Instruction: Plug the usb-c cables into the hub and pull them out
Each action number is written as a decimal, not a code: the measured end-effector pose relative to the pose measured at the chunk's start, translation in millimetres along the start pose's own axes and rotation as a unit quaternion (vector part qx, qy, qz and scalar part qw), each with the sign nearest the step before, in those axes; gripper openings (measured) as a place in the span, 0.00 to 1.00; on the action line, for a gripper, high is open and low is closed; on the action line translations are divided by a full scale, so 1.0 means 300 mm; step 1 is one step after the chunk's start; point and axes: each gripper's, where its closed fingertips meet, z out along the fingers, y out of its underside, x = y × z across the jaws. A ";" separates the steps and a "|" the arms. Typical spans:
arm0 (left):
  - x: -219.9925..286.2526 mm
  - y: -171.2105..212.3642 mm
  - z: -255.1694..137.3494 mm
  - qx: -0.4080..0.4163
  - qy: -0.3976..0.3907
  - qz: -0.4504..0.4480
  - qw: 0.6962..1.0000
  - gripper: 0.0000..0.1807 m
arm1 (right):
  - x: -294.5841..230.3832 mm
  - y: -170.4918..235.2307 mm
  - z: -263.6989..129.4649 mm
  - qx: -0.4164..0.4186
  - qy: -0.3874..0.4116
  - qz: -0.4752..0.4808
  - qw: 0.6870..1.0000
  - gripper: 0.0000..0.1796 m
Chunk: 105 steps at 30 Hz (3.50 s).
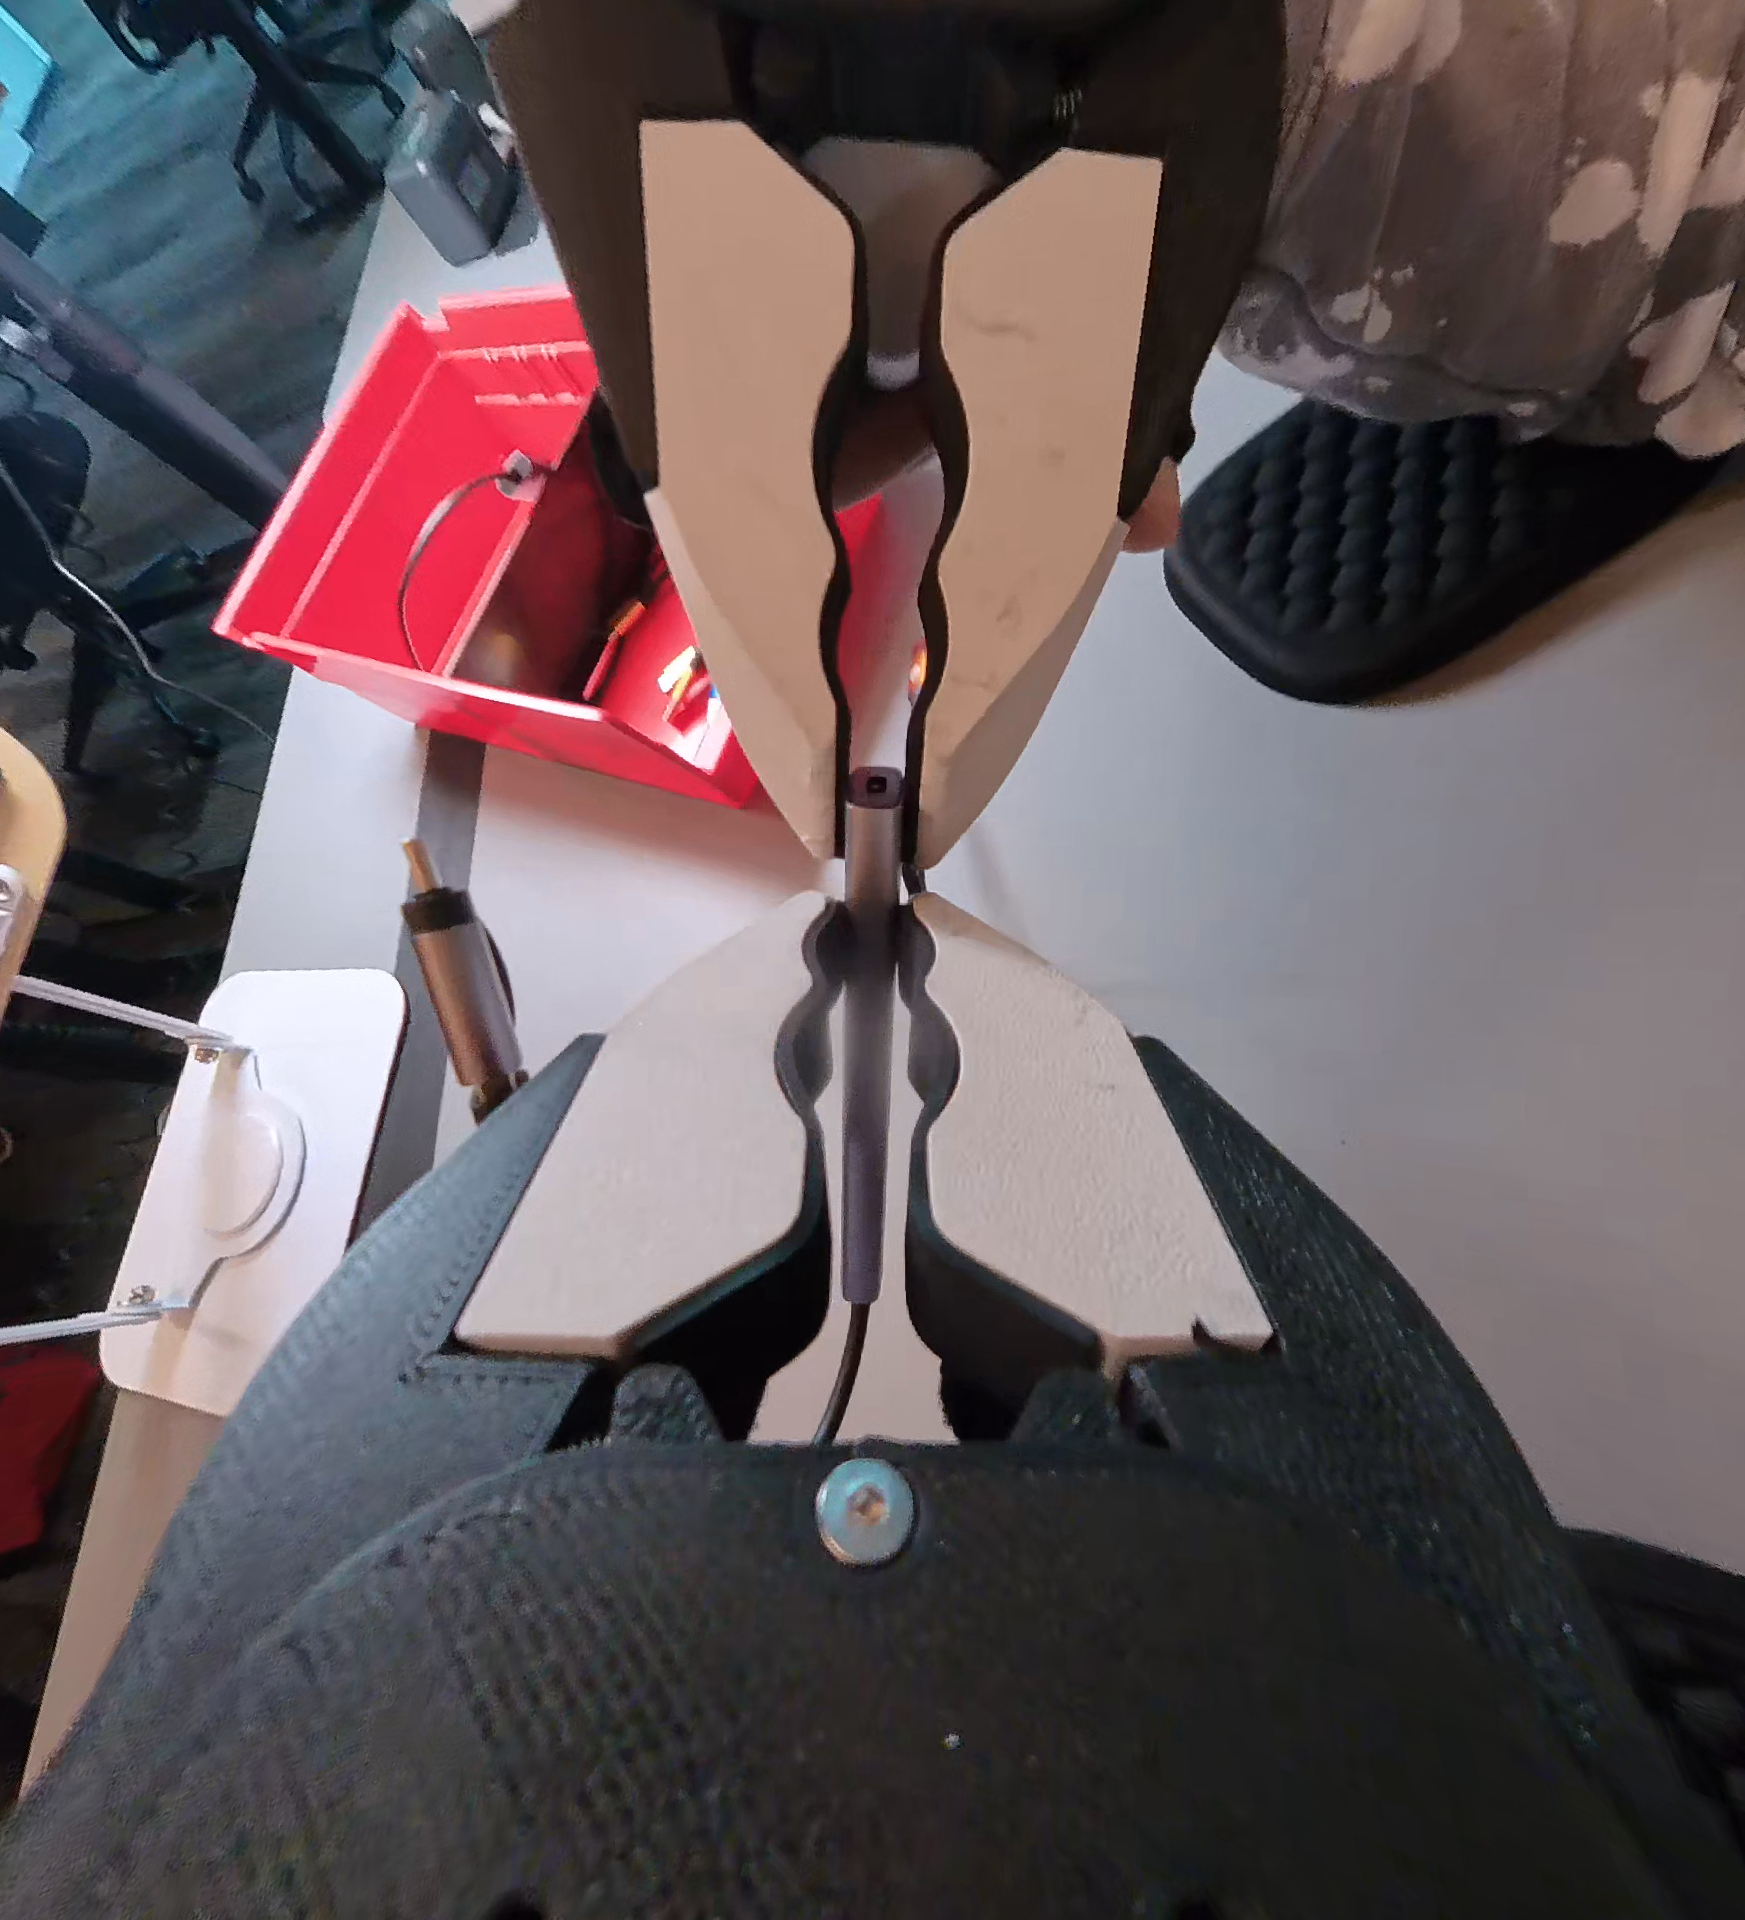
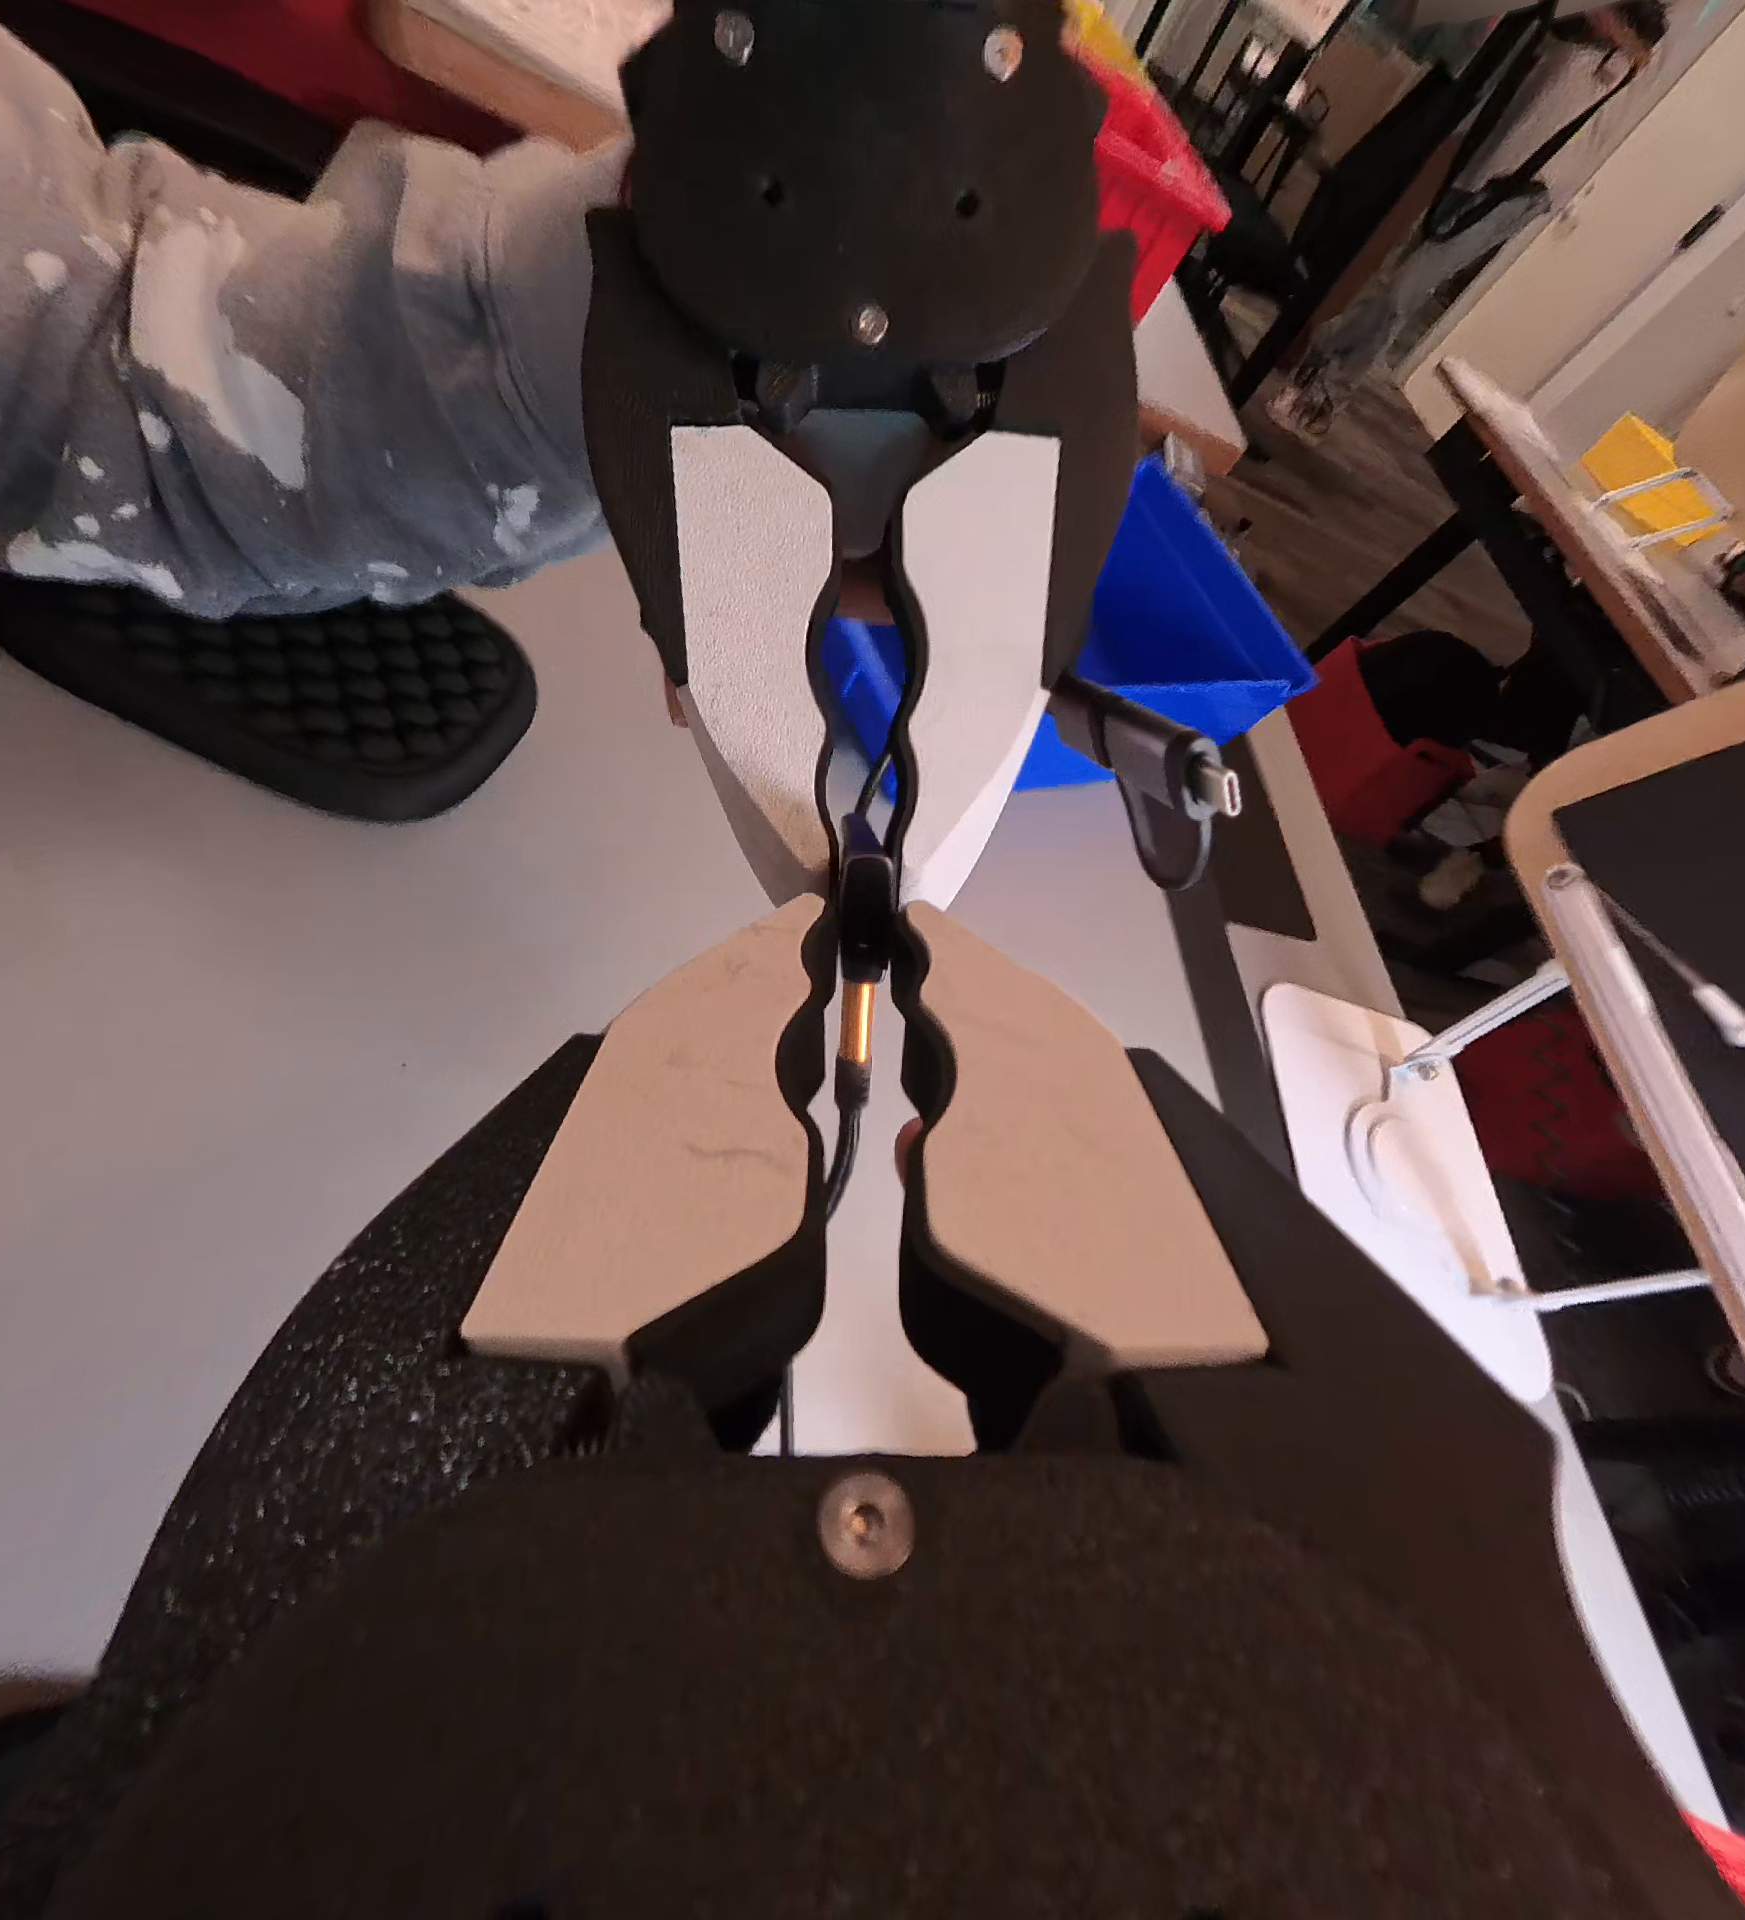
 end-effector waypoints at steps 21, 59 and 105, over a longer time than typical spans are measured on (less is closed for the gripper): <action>-0.068 -0.219 -0.172 0.296 0.044 -0.119 0.947 0.05 | 0.082 -0.188 -0.113 0.253 0.012 0.099 0.962 0.04; -0.193 -0.142 -0.407 0.295 -0.039 -0.163 0.941 0.05 | 0.643 0.222 -0.400 0.030 0.269 0.039 0.962 0.04; -0.073 -0.205 -0.213 0.253 0.032 -0.148 0.955 0.08 | 0.061 -0.118 -0.006 -0.050 -0.056 0.017 0.997 0.05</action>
